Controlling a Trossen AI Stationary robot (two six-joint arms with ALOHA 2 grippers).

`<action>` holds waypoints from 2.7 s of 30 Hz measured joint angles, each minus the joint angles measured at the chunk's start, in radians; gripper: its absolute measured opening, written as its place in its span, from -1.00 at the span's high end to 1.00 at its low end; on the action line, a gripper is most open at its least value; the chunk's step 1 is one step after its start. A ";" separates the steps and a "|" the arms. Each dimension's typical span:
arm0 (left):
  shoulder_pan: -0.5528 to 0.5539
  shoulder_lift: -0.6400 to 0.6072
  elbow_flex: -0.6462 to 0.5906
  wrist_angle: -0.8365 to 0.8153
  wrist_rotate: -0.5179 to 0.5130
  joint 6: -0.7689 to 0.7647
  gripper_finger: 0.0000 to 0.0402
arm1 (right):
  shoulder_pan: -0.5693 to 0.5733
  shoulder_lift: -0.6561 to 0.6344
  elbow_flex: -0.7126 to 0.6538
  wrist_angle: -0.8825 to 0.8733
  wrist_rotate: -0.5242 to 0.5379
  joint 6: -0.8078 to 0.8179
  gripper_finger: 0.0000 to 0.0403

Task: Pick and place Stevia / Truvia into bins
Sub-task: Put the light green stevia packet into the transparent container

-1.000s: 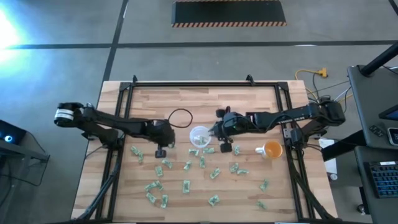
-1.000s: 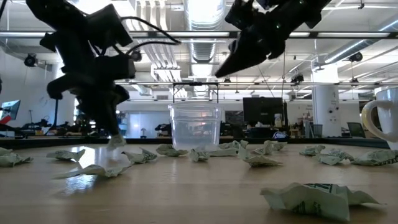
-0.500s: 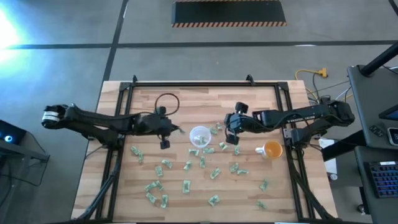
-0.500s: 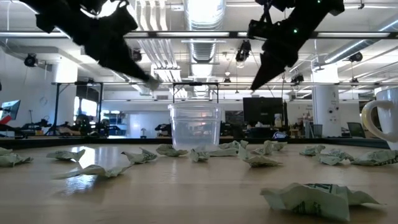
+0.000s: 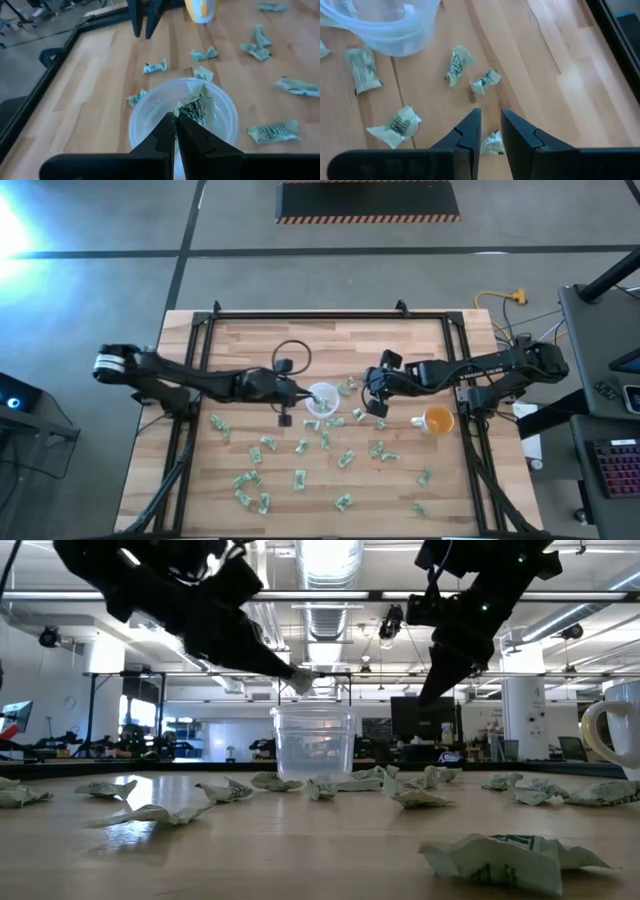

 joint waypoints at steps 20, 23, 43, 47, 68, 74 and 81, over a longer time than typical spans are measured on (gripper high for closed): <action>0.000 -0.034 0.043 -0.127 -0.003 0.018 0.35 | 0.000 0.012 -0.077 0.030 -0.052 0.065 0.50; 0.000 -0.095 0.042 -0.217 -0.003 -0.009 0.31 | 0.000 0.027 -0.085 0.041 -0.052 0.065 0.48; -0.042 -0.472 -0.016 -0.423 -0.003 -0.133 0.30 | -0.054 0.121 -0.090 0.090 -0.072 0.216 0.21; -0.046 -0.478 -0.016 -0.426 -0.003 -0.140 0.30 | -0.078 0.132 -0.090 0.080 -0.071 0.320 0.16; -0.050 -0.463 -0.016 -0.427 -0.003 -0.140 0.30 | -0.125 0.191 -0.089 0.051 -0.109 0.314 0.53; -0.050 -0.463 -0.016 -0.427 -0.003 -0.140 0.30 | -0.125 0.191 -0.089 0.053 -0.134 0.258 0.91; -0.051 -0.462 -0.016 -0.427 -0.003 -0.140 0.30 | -0.125 0.191 -0.073 0.053 -0.127 0.212 0.96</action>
